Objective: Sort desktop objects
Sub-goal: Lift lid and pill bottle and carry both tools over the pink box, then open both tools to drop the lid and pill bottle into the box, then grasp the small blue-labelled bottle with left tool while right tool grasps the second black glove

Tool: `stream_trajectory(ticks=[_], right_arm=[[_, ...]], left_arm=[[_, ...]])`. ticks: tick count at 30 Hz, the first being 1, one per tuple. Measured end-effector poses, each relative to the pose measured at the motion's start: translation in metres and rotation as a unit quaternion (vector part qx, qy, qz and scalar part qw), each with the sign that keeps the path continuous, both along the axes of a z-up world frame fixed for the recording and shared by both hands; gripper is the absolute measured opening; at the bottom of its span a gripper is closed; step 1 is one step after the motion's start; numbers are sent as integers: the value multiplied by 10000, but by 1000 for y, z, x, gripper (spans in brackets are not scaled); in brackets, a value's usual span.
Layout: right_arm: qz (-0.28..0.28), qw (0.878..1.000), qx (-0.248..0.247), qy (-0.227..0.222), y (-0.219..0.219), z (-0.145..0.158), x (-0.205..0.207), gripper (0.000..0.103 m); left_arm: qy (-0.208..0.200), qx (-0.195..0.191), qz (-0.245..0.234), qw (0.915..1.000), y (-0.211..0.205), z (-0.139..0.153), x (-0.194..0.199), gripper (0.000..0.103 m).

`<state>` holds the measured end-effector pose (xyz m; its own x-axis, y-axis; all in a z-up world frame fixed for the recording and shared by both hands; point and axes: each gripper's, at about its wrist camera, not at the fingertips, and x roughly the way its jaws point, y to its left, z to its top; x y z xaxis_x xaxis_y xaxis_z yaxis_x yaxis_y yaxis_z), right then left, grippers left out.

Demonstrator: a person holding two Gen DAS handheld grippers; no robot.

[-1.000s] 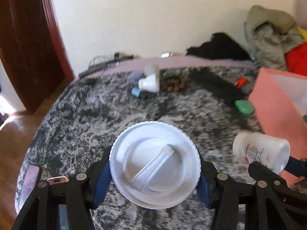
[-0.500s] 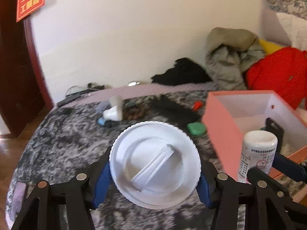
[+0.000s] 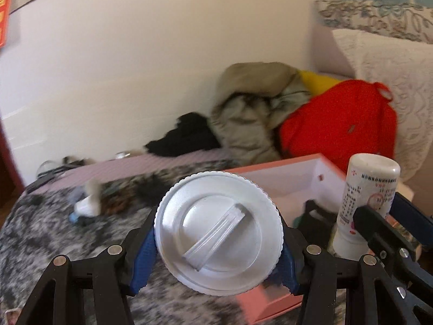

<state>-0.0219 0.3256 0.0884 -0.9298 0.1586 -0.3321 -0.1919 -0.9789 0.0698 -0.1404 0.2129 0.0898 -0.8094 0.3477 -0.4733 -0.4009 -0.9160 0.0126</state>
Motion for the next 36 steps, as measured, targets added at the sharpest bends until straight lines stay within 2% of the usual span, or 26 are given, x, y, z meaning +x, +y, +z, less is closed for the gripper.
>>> stream_trajectory(ticks=[5, 8, 10, 11, 13, 14, 15, 19, 23, 28, 32, 34, 36], right_arm=[[-559, 9981, 102, 239, 39, 16, -1, 39], [-811, 9964, 25, 232, 69, 19, -16, 39], [-869, 9962, 6, -50, 88, 13, -42, 39], [-875, 9955, -69, -362, 97, 5, -59, 39], [-1047, 9897, -393, -893, 119, -13, -85, 48], [-1153, 9884, -454, -873, 123, -15, -84, 60], [-1259, 9870, -514, -853, 127, -17, -82, 68], [-1348, 9883, -595, -394, 125, -6, -69, 76], [-1132, 9910, -643, -324, 102, -5, -73, 80], [-517, 9949, -557, -663, 45, -19, -105, 81], [179, 9957, -213, -883, -26, -39, -142, 86], [642, 9913, -46, -1151, -65, -56, -165, 86], [1036, 9855, 29, -1342, -98, -75, -187, 87]], left_arm=[[282, 260, -326, 9987, 35, 27, -10, 63], [415, 328, -485, 9974, 58, 29, -28, 64], [110, 399, -494, 9979, 72, 14, -55, 70], [-197, 427, -472, 9978, 78, 3, -71, 80], [-891, 476, -361, 9942, 80, -20, -100, 81], [-1054, 472, -292, 9929, 76, -28, -108, 81], [-1084, 445, -214, 9929, 70, -32, -111, 81], [-1033, 326, 175, 9940, 42, -38, -117, 81], [-934, 168, 461, 9944, 7, -38, -117, 83], [-813, -195, 994, 9915, -57, -54, -122, 89], [-970, -424, 1751, 9788, -125, -89, -146, 89], [-1191, -477, 2112, 9690, -161, -111, -165, 89], [-1326, -445, 2321, 9626, -195, -133, -183, 89]])
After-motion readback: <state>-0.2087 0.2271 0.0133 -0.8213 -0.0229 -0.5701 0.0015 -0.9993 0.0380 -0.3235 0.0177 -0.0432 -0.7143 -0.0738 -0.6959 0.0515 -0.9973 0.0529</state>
